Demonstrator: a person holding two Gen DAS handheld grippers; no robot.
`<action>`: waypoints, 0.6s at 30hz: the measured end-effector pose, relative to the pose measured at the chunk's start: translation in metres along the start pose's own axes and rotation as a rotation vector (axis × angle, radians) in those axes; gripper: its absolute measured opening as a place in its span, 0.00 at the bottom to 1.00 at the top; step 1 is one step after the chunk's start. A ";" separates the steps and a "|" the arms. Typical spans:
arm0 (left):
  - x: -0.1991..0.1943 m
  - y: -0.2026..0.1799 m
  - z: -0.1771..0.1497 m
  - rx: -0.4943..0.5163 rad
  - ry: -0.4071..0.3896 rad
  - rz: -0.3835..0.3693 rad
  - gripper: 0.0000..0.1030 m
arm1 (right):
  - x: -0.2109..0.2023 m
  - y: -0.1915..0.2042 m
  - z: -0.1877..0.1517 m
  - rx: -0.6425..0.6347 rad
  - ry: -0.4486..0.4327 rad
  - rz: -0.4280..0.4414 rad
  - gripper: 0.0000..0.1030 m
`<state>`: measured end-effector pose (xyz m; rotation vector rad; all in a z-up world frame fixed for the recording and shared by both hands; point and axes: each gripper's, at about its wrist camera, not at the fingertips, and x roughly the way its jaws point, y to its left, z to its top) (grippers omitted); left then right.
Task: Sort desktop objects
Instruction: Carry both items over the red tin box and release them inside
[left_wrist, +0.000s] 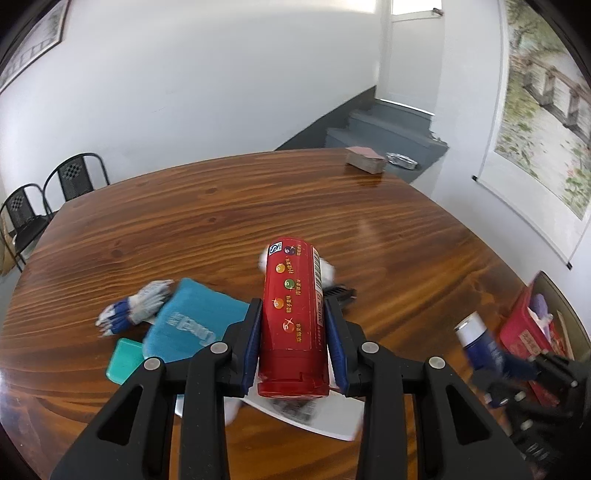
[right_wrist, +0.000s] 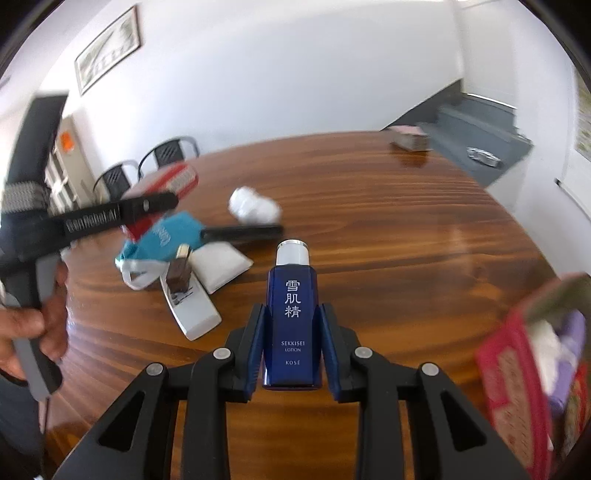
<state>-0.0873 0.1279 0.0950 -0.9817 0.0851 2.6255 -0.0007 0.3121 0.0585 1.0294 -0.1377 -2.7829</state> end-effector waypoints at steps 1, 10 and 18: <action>-0.001 -0.004 -0.001 0.007 0.001 -0.007 0.34 | -0.009 -0.006 -0.001 0.016 -0.017 -0.011 0.31; -0.021 -0.071 -0.005 0.104 -0.017 -0.118 0.34 | -0.090 -0.070 -0.026 0.143 -0.131 -0.162 0.31; -0.028 -0.123 -0.006 0.174 -0.009 -0.202 0.34 | -0.119 -0.118 -0.048 0.233 -0.147 -0.250 0.31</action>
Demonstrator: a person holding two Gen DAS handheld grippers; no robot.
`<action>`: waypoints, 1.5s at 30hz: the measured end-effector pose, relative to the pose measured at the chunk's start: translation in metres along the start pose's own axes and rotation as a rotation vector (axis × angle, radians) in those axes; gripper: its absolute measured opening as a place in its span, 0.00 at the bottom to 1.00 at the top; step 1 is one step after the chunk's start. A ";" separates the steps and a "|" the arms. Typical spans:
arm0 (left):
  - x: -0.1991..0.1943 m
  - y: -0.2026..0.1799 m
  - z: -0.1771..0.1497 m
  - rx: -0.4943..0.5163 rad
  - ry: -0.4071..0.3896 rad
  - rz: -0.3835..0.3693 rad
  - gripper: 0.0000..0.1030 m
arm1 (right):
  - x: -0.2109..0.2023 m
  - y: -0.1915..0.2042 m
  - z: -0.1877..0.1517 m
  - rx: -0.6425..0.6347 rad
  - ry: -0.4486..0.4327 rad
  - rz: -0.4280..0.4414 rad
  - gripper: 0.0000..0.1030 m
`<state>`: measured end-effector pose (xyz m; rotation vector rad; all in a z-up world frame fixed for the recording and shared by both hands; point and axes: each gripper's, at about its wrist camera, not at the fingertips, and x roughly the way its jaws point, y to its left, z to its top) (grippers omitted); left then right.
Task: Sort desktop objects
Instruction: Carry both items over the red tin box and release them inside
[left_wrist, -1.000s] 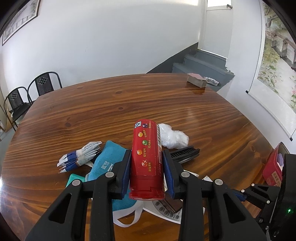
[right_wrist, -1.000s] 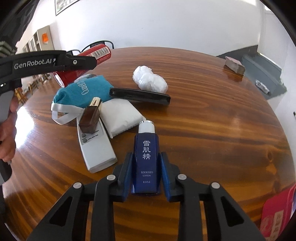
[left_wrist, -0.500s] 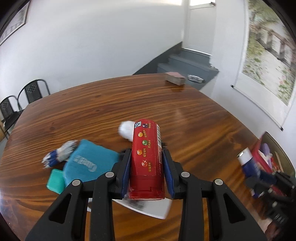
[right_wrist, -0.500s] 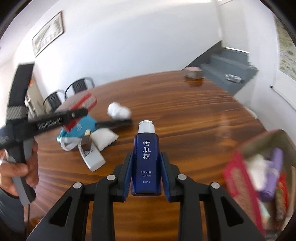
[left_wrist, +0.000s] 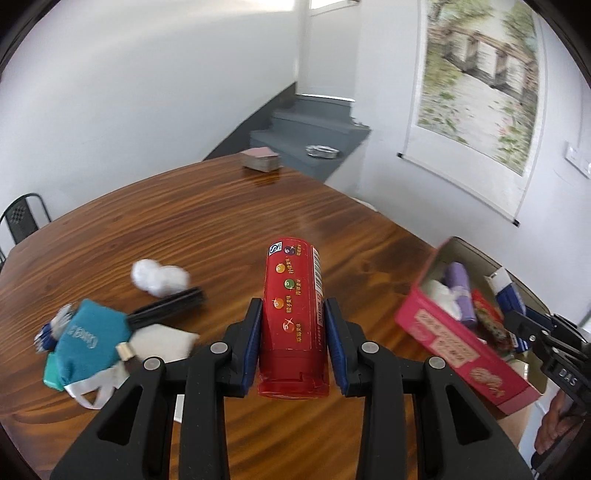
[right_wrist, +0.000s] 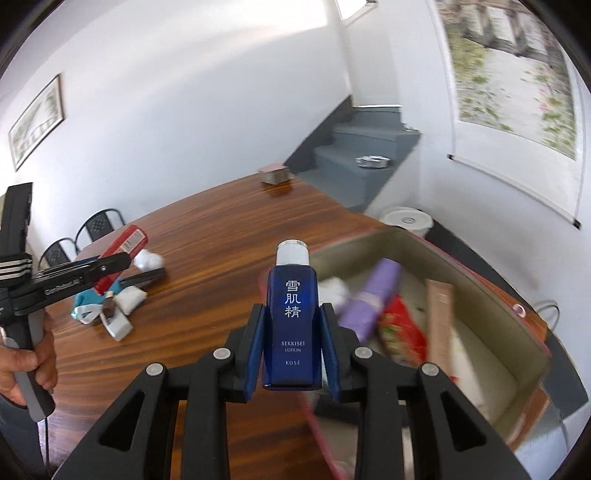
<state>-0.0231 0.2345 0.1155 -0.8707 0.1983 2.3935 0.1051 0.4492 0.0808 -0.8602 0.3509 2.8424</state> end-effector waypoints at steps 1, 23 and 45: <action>0.001 -0.006 0.001 0.008 0.001 -0.007 0.34 | 0.000 -0.004 -0.001 0.009 0.004 -0.003 0.31; 0.022 -0.131 0.005 0.162 0.051 -0.162 0.34 | -0.026 -0.068 -0.021 0.149 -0.026 -0.039 0.32; 0.053 -0.159 0.011 0.128 0.113 -0.238 0.57 | -0.034 -0.084 -0.031 0.192 -0.040 -0.045 0.42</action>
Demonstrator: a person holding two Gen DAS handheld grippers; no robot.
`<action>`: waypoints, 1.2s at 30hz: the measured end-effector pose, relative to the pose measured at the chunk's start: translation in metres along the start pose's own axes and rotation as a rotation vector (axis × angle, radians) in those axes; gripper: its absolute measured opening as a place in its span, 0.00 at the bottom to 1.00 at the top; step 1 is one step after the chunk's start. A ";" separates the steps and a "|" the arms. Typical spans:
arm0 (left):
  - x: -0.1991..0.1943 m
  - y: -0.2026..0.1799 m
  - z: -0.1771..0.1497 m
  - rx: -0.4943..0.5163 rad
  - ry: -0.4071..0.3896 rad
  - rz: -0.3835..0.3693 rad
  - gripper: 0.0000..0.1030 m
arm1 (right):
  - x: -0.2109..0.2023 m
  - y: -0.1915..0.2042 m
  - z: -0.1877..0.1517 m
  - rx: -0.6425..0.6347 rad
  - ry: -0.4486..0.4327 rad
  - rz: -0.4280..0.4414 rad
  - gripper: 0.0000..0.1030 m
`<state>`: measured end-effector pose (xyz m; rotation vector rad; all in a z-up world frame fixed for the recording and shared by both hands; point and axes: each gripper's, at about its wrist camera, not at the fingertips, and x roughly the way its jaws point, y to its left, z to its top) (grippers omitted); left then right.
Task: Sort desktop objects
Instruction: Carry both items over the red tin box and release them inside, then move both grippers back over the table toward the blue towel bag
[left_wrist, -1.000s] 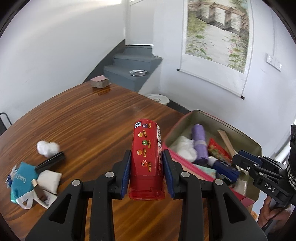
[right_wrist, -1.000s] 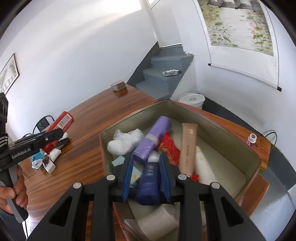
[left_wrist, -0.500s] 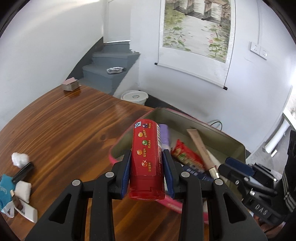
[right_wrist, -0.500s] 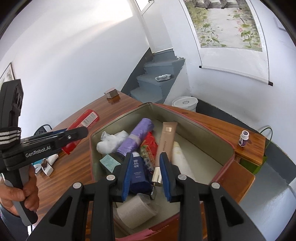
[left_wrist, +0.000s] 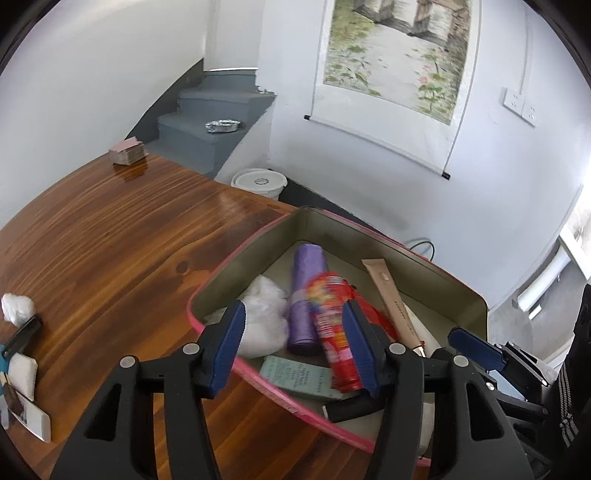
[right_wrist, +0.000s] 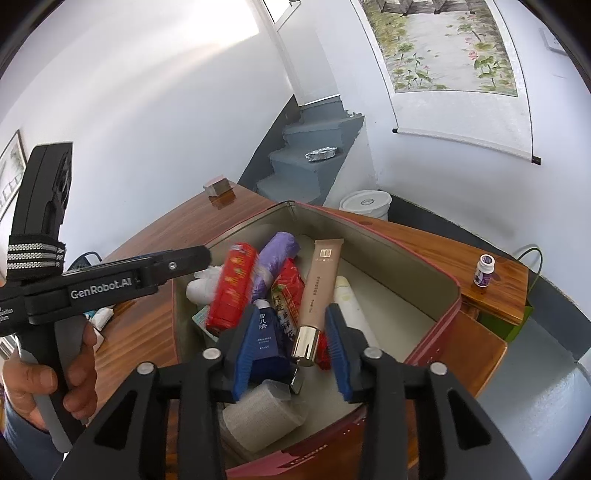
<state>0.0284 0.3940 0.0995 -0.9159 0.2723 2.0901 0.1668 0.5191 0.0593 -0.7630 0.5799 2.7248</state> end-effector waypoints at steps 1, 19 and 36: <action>-0.002 0.003 -0.001 -0.008 -0.004 0.007 0.57 | 0.000 0.002 0.000 -0.001 0.000 0.004 0.42; -0.049 0.104 -0.030 -0.166 -0.059 0.199 0.57 | 0.015 0.093 -0.001 -0.156 0.029 0.151 0.61; -0.112 0.256 -0.089 -0.408 -0.057 0.434 0.57 | 0.054 0.176 -0.027 -0.270 0.148 0.260 0.65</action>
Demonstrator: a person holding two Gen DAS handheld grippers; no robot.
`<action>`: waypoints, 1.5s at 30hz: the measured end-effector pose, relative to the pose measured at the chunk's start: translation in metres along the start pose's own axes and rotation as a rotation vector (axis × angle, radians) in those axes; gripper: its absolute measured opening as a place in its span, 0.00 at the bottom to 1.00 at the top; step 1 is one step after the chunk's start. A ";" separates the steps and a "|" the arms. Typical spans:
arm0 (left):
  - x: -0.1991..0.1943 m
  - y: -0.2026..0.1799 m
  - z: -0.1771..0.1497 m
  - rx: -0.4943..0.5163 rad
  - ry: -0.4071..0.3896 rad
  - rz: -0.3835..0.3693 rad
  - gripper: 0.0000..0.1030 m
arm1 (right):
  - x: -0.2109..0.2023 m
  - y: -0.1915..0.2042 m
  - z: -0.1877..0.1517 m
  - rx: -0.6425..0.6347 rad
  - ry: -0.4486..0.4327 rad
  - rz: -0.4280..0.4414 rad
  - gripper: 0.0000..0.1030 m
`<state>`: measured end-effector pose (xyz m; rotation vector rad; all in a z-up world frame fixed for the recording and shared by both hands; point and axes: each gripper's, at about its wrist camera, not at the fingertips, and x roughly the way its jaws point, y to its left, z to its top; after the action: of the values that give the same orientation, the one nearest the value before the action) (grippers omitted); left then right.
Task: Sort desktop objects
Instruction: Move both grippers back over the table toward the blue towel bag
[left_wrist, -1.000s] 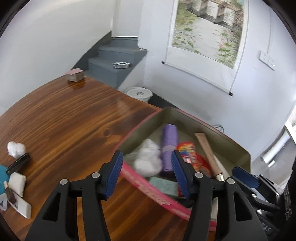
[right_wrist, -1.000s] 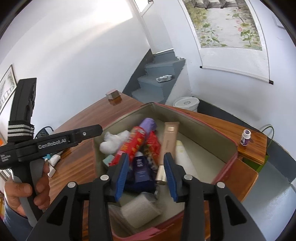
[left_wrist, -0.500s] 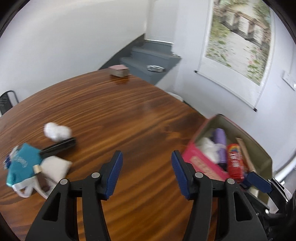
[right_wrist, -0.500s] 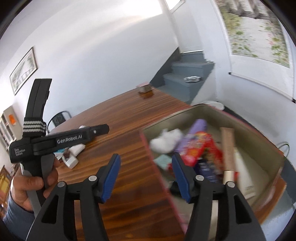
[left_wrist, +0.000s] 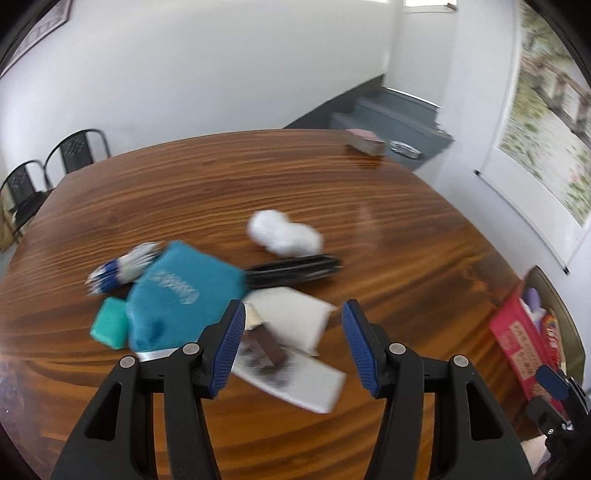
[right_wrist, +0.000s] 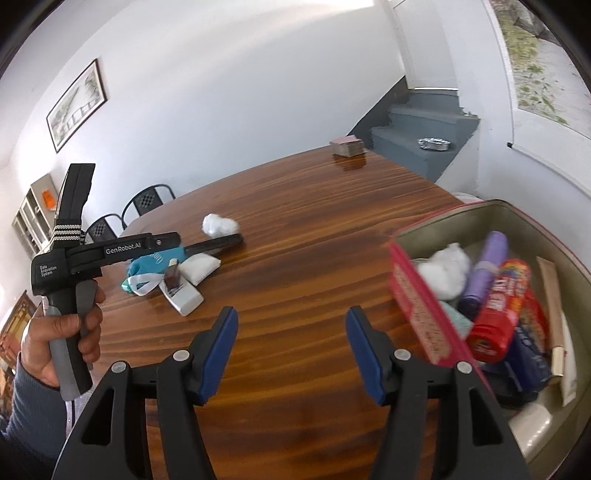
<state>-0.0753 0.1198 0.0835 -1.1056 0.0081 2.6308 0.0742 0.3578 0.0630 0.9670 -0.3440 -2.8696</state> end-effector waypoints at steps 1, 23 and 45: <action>0.000 0.010 0.000 -0.010 0.003 0.012 0.57 | 0.003 0.003 0.000 -0.004 0.004 0.002 0.65; 0.034 0.102 -0.003 -0.170 0.098 0.075 0.61 | 0.036 0.032 -0.002 -0.051 0.071 0.025 0.67; 0.027 0.143 -0.025 -0.192 0.114 0.067 0.61 | 0.055 0.050 -0.005 -0.084 0.104 0.062 0.67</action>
<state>-0.1135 -0.0133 0.0324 -1.3389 -0.1912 2.6676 0.0343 0.2998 0.0393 1.0660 -0.2389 -2.7414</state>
